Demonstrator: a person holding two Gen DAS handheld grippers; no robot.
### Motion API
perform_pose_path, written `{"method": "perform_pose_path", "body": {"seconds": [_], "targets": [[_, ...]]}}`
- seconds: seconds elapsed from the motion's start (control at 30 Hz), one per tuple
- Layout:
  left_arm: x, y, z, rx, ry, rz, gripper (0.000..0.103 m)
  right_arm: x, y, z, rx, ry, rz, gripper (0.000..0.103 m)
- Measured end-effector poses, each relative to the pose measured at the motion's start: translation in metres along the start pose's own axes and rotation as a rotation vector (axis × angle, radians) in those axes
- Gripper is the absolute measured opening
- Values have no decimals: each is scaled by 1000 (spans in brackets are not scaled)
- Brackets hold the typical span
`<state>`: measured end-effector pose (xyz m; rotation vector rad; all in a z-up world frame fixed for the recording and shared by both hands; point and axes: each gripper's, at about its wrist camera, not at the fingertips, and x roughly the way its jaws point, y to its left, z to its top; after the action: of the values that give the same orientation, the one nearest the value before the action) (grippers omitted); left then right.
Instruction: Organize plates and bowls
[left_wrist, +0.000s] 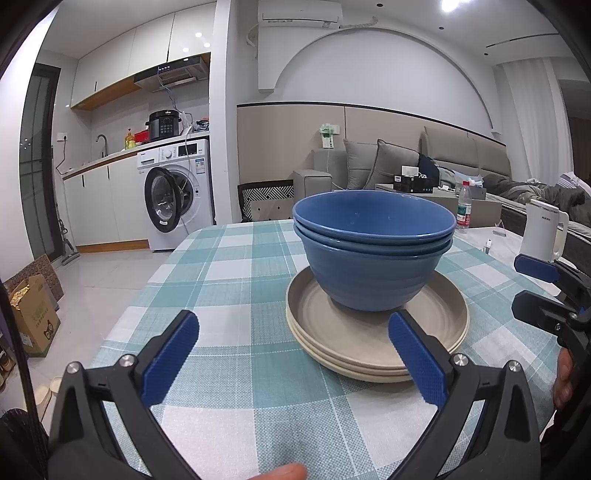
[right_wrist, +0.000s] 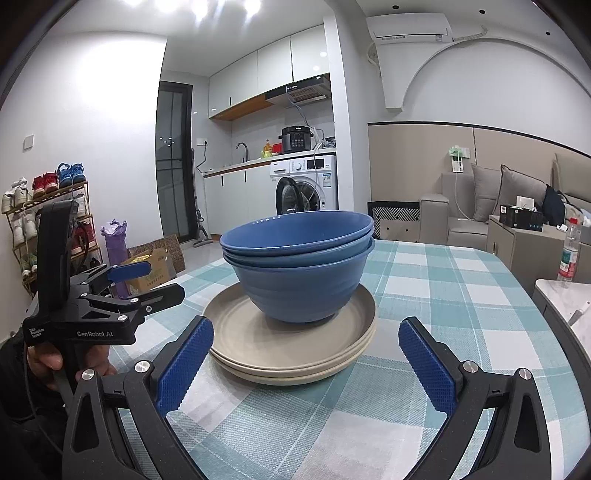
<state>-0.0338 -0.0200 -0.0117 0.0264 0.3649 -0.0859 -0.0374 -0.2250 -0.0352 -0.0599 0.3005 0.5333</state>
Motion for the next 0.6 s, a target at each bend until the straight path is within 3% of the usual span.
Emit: {"method": "perform_pose_path", "body": {"seconds": [0.6], "targets": [[0,-3,0,10,6,1,103,-2,1,-1,1,-2,3,102]]}}
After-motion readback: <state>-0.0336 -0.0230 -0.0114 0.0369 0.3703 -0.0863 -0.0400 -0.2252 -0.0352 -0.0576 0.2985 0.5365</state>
